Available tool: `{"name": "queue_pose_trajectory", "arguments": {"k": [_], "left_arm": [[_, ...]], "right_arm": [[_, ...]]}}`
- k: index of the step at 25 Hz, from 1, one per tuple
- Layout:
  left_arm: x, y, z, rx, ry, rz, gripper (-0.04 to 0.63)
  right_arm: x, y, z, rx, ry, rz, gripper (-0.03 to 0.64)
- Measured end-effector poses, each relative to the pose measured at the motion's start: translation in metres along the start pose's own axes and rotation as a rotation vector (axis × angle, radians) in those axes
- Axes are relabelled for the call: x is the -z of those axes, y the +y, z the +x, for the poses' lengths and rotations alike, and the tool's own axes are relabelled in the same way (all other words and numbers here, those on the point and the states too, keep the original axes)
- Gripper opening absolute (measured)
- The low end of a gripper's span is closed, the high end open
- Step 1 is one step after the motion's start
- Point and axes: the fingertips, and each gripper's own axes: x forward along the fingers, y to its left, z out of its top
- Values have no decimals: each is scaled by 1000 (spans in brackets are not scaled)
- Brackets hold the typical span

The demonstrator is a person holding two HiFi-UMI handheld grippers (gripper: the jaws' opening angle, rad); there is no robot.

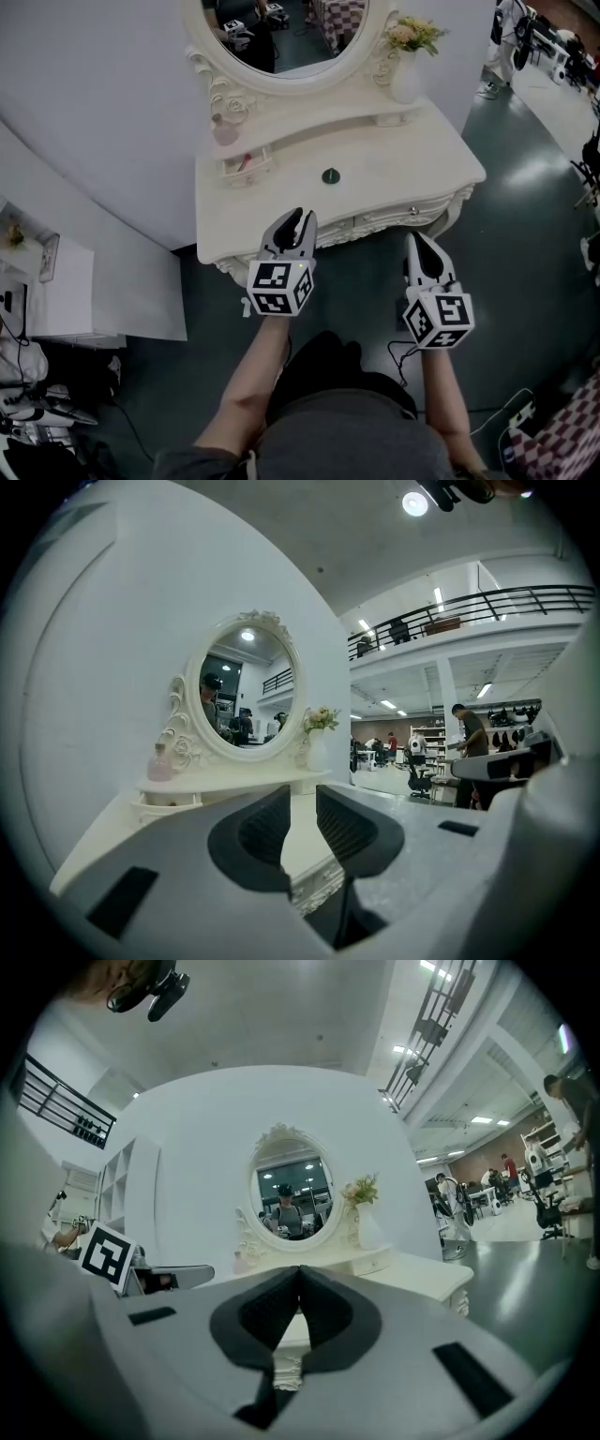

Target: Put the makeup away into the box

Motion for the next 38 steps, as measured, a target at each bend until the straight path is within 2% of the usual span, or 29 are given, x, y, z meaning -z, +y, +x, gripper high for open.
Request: {"name": "queue_pose_trajectory", "arguments": {"k": [5,14,38], "left_arm": [[3,2,13,-12,21,8,107],[10,10,51,-9,59,20,126],[62,66,197,27,212,-29,144]], "right_arm": [[0,-9,3,3,-3,14,3],[-3,-31,23,30,1,29,3],[-16,-74,153,87,26,24,3]]}}
